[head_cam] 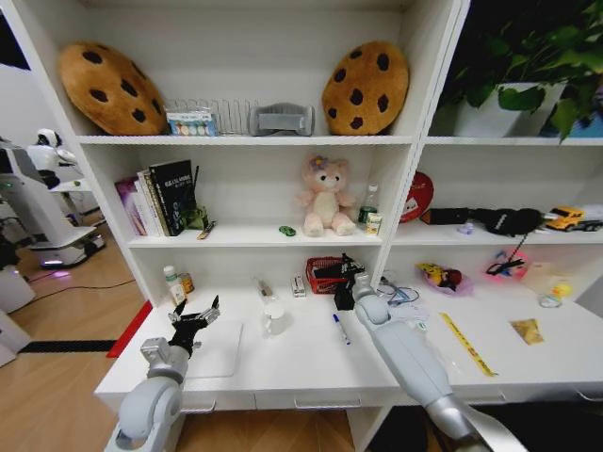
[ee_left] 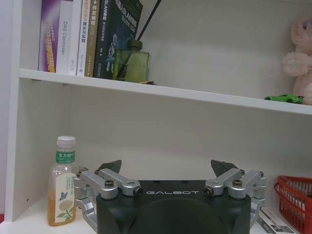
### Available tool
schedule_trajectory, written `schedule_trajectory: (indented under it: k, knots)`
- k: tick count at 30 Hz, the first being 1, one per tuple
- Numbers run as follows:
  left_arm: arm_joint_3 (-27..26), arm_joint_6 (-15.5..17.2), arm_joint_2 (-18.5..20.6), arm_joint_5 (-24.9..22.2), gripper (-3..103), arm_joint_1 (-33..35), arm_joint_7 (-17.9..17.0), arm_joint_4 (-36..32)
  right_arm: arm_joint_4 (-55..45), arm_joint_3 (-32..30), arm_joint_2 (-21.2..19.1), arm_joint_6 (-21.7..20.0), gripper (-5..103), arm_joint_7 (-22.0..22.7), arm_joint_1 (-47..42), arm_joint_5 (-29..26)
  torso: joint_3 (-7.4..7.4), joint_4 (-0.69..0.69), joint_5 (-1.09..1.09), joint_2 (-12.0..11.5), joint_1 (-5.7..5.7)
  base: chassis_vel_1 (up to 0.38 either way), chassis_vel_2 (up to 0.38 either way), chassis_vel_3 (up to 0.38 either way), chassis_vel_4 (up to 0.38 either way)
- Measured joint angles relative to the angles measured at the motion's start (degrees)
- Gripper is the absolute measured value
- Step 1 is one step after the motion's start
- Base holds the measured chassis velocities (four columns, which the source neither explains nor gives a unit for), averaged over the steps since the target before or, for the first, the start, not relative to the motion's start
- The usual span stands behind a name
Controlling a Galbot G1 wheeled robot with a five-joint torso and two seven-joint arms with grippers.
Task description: Organize the objects on the table.
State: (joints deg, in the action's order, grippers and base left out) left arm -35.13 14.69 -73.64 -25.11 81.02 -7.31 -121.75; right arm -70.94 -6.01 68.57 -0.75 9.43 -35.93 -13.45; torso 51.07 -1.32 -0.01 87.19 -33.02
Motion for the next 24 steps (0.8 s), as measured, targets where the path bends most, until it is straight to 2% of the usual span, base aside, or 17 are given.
schedule_trajectory:
  k: [4,9,20,21,23,24]
  knots:
    - [0.0,0.0,0.0,0.0,100,0.0,0.0,0.0,1.6,-1.1,0.6,4.1,10,-1.8,-1.1,-0.6,0.00,0.00,0.01,0.0,-0.01,0.000,0.000,0.000,0.000]
    - [0.0,0.0,0.0,0.0,100,0.0,0.0,0.0,1.7,-2.4,-0.3,6.0,10,-3.1,-2.0,-0.7,0.01,-0.01,0.01,0.0,-0.01,0.000,0.000,0.000,0.000]
    - [0.0,0.0,0.0,0.0,100,0.0,0.0,0.0,2.7,-3.6,-0.4,6.9,10,-4.0,-2.3,-0.6,0.00,0.00,0.01,0.0,-0.02,0.000,0.000,0.000,0.000]
    - [0.0,0.0,0.0,0.0,100,0.0,0.0,0.0,2.8,-3.5,-0.4,6.8,7,-3.9,-2.3,-0.5,0.00,0.00,0.01,0.0,-0.02,0.000,0.000,0.000,0.000]
    - [0.0,0.0,0.0,0.0,100,0.0,0.0,0.0,3.0,-3.3,-0.2,6.6,16,-3.8,-2.2,-0.2,0.00,0.00,0.01,0.0,-0.02,0.000,0.000,0.000,0.000]
    - [0.0,0.0,0.0,0.0,100,0.0,0.0,0.0,3.0,-3.3,-0.2,6.6,16,-3.8,-2.2,-0.2,0.00,0.00,0.01,0.0,-0.02,0.000,0.000,0.000,0.000]
